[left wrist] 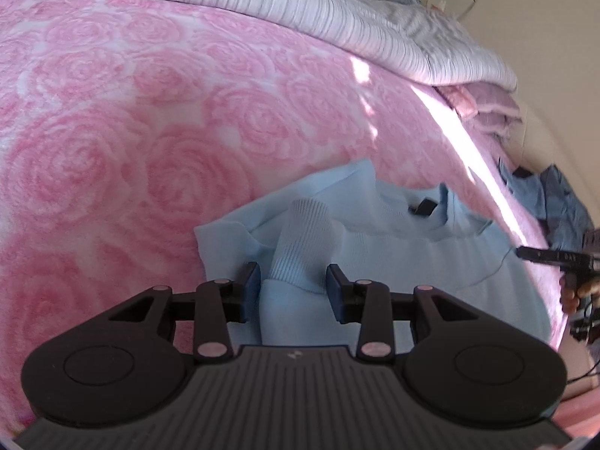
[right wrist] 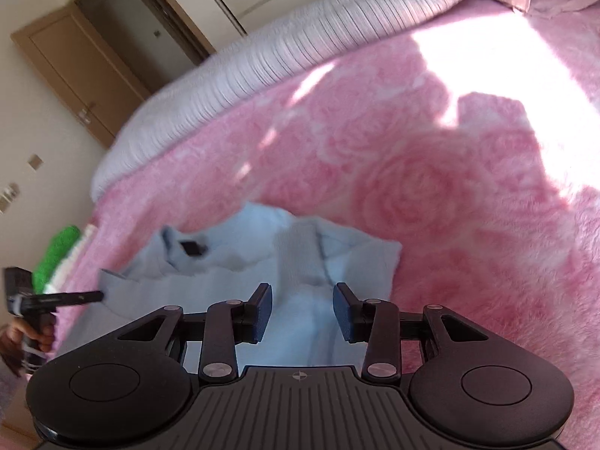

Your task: Fold clothes

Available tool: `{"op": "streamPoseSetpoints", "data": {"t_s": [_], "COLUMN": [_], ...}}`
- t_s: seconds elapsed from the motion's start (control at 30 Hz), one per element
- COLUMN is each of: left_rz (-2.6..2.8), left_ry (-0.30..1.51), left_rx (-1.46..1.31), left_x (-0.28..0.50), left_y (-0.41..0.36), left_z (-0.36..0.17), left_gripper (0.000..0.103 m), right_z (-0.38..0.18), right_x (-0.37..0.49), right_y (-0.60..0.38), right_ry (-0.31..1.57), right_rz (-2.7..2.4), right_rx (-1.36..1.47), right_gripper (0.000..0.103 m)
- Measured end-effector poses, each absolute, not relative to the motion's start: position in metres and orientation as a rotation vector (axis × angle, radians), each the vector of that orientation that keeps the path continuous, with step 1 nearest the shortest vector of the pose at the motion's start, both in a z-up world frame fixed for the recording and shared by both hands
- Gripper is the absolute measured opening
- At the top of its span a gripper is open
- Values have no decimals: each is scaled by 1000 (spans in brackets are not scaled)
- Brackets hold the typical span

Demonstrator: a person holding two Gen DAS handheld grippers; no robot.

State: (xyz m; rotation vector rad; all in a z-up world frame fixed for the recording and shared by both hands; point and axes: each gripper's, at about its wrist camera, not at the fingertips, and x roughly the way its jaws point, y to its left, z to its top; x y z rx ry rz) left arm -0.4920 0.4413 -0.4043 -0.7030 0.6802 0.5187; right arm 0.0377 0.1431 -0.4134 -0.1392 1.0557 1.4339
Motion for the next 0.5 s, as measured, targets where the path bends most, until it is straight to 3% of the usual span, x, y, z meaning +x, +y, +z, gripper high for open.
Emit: {"op": "streamPoseSetpoints", "data": {"t_s": [0.37,0.43,0.47,0.5], "left_rz": [496,513,515,514], "left_ry": [653,655,652,643], "left_rx": [-742,-722,-718,-719], "left_x": [-494,-494,-495,-497], "left_y": [445,443,442,441], "left_z": [-409,-408,-408,-407], "left_gripper": [30,20,10,10], "right_z": [-435,-433,-430,-427], "right_x": [60,51,44,38], "right_y": [156,160,161,161], "right_ry": [1189,1159,1118,1084], "right_rz": [1439,1454,1448,1452], "right_rx": [11,-53,-104,-148], "right_gripper": [40,39,28,26]}}
